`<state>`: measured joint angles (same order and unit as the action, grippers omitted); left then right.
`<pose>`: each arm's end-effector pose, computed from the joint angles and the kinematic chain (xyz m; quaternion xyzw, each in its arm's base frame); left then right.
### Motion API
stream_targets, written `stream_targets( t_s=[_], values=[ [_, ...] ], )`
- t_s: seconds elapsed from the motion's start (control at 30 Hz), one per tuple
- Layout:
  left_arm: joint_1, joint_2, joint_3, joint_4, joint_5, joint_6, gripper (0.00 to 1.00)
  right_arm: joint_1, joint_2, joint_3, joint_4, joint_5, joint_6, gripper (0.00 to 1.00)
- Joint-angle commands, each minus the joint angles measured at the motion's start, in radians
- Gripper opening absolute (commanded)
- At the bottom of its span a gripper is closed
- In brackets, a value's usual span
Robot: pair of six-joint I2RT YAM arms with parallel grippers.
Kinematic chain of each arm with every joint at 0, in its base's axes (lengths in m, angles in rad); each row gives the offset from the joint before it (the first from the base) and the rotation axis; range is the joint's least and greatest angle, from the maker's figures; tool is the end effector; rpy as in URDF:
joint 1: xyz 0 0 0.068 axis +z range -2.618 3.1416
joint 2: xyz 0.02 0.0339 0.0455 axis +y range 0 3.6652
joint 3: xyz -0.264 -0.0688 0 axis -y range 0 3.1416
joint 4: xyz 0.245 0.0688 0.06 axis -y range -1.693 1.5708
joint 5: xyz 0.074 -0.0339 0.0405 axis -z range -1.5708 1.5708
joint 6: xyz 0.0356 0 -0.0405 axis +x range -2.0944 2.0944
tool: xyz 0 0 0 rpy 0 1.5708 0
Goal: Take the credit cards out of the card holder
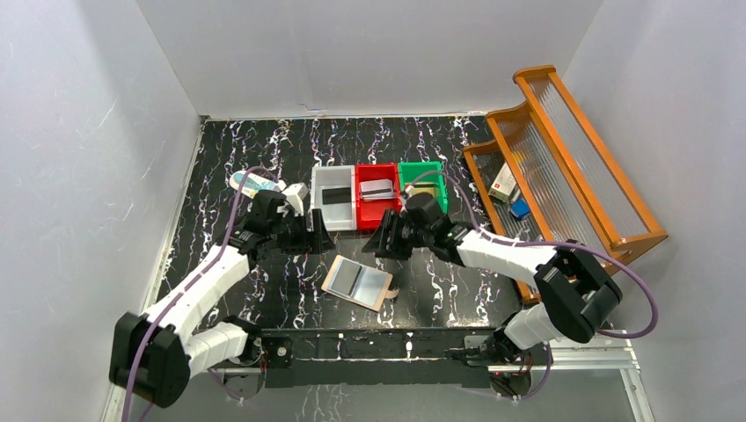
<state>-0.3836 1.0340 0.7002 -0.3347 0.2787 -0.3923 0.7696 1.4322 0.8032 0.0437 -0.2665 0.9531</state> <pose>0.2013 -0.0918 0.2497 0.0567 0.8915 -0.2790 0.3524 0.2141 0.2205 0.2195 0.0174 0.8753 0.4320 0.2166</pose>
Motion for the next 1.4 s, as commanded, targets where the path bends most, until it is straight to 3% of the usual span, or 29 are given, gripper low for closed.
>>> stream_targets(
  t_s=[0.0, 0.17, 0.33, 0.53, 0.93, 1.37],
  values=[
    [-0.002, 0.107, 0.039, 0.047, 0.265, -0.039, 0.72, 0.056, -0.018, -0.094, 0.253, -0.011, 0.215, 0.57],
    [-0.01, 0.194, 0.049, 0.031, 0.316, -0.034, 0.62, 0.095, 0.052, -0.148, 0.377, -0.046, 0.386, 0.52],
    [-0.02, 0.235, 0.045, 0.022, 0.352, -0.05, 0.53, 0.149, 0.144, -0.115, 0.415, -0.059, 0.41, 0.5],
    [-0.025, 0.248, 0.042, 0.001, 0.355, -0.04, 0.49, 0.173, 0.207, -0.1, 0.397, -0.046, 0.446, 0.47],
    [-0.026, 0.275, 0.057, -0.028, 0.342, -0.021, 0.49, 0.152, 0.292, -0.134, 0.335, -0.013, 0.441, 0.43],
    [-0.05, 0.329, 0.073, -0.026, 0.36, -0.011, 0.47, 0.135, 0.245, -0.146, 0.217, 0.043, 0.406, 0.43]
  ],
)
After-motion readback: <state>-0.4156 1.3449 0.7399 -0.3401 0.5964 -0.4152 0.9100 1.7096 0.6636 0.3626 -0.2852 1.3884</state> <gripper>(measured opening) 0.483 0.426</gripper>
